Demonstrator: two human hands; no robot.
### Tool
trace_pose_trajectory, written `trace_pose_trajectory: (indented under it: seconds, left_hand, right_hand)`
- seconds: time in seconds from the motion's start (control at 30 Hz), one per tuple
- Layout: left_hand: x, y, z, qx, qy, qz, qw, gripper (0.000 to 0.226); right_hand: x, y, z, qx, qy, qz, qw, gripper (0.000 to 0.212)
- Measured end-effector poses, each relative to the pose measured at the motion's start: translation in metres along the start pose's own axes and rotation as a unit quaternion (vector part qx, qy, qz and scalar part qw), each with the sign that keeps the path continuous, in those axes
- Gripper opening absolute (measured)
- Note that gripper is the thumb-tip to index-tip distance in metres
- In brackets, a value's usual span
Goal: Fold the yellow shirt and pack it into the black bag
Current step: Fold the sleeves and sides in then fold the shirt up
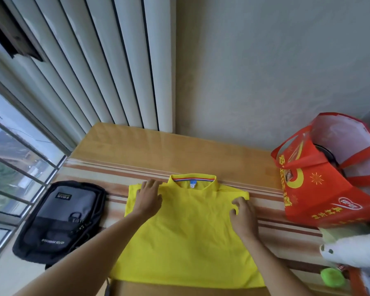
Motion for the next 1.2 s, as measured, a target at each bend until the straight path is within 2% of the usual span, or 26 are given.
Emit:
trace_pose_trajectory:
  seconds: [0.1, 0.23, 0.27, 0.37, 0.5, 0.67, 0.97, 1.03, 1.1, 1.17, 1.2]
  left_hand:
    - [0.038, 0.009, 0.007, -0.037, -0.008, -0.024, 0.999, 0.045]
    - [0.070, 0.014, 0.016, -0.063, -0.043, -0.043, 0.996, 0.033]
    - [0.075, 0.015, 0.017, -0.075, -0.046, -0.050, 0.995, 0.031]
    - [0.082, 0.014, 0.019, -0.125, -0.056, -0.062, 0.989, 0.023]
    - [0.084, 0.013, 0.023, -0.141, -0.065, -0.079, 0.985, 0.020]
    - [0.090, 0.014, 0.030, -0.116, -0.035, -0.101, 0.987, 0.015]
    - [0.089, 0.026, 0.026, -0.058, -0.002, -0.125, 0.991, 0.026]
    - [0.080, 0.026, 0.018, -0.037, 0.052, -0.085, 0.994, 0.031]
    - [0.062, 0.029, 0.010, -0.028, 0.113, 0.008, 0.993, 0.024]
    - [0.037, 0.037, 0.010, -0.041, 0.120, 0.128, 0.984, 0.013]
    - [0.024, 0.043, 0.014, -0.049, 0.095, 0.186, 0.977, 0.011]
  right_hand:
    - [0.038, -0.028, 0.021, 0.049, -0.032, -0.033, 0.998, 0.030]
    - [0.078, -0.042, 0.050, 0.023, -0.086, -0.029, 0.996, 0.040]
    - [0.084, -0.042, 0.055, 0.014, -0.102, -0.028, 0.994, 0.038]
    - [0.095, -0.042, 0.063, -0.004, -0.128, -0.021, 0.992, 0.012]
    - [0.099, -0.042, 0.066, 0.005, -0.106, -0.017, 0.994, 0.024]
    - [0.095, -0.047, 0.072, -0.039, -0.060, 0.013, 0.997, 0.024]
    - [0.088, -0.054, 0.067, -0.080, -0.010, 0.058, 0.995, 0.041]
    - [0.085, -0.050, 0.056, -0.030, 0.033, 0.016, 0.999, 0.037]
    - [0.075, -0.037, 0.040, -0.023, 0.093, -0.039, 0.995, 0.031]
    - [0.059, -0.019, 0.024, -0.045, 0.144, -0.051, 0.987, 0.029]
    - [0.051, -0.009, 0.017, -0.060, 0.159, -0.047, 0.984, 0.029]
Point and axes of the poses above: each hand's wrist, its own x-axis towards the middle knuckle, its own z-axis out of the palm, y = z × x, the point moved 4 cm from there along x, towards the middle knuckle, and after that the axes turned 10 degrees about y, right-handed, at the moved point
